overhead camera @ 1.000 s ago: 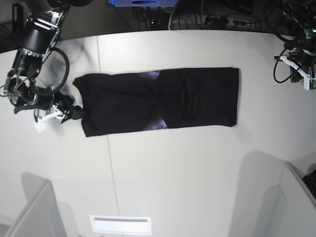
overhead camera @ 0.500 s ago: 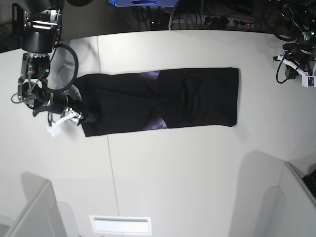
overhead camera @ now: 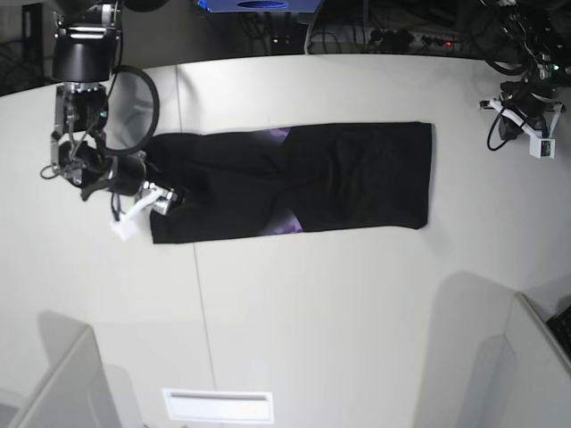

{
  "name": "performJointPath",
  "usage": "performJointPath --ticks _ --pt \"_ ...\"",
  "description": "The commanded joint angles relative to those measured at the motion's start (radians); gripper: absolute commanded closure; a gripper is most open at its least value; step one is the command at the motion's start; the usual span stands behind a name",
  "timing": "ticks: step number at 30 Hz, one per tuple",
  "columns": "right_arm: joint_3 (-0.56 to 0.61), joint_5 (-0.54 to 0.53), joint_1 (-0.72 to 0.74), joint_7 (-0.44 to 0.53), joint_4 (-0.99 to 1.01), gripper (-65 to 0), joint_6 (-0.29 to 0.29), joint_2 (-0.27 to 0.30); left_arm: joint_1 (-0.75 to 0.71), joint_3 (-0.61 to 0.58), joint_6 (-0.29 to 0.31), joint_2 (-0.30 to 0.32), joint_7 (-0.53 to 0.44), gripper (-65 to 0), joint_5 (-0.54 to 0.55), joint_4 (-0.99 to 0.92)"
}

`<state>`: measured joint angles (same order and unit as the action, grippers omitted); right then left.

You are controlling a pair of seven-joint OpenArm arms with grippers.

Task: Fold the T-shirt properly
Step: 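Release the strip and raise both grippers away, then grasp the strip's end with the right gripper and lift it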

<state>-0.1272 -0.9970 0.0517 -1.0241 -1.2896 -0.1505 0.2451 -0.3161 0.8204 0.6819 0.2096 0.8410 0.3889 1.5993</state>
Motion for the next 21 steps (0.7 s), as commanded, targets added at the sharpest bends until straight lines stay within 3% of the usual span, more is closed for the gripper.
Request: performJointPath --ticks 1,5,7,11,16,21 --pt "0.01 0.045 -0.013 -0.017 0.005 -48.0 0.013 0.006 0.004 -0.003 0.0 0.017 -0.019 0.0 0.008 0.019" --pt "0.01 0.045 -0.017 0.0 0.005 -47.9 0.013 0.01 0.022 -0.032 -0.001 0.015 -0.019 0.0 0.008 0.011" --pt "0.01 0.048 -0.019 0.003 0.005 -44.4 0.013 0.013 0.024 -0.059 -0.001 0.014 -0.019 0.0 0.008 0.016" --pt "0.011 0.051 -0.019 0.035 0.006 -24.9 0.015 0.015 0.064 -0.14 -0.008 0.012 -0.019 0.0 0.006 0.005" --pt "0.01 0.189 0.006 0.072 0.067 0.0 0.015 0.006 0.117 -0.229 -0.097 0.011 -0.019 0.0 0.006 -0.049" --pt "0.01 0.231 0.004 0.12 0.063 0.0 0.015 0.004 0.159 -0.312 -0.098 0.014 -0.019 0.0 0.006 -0.095"
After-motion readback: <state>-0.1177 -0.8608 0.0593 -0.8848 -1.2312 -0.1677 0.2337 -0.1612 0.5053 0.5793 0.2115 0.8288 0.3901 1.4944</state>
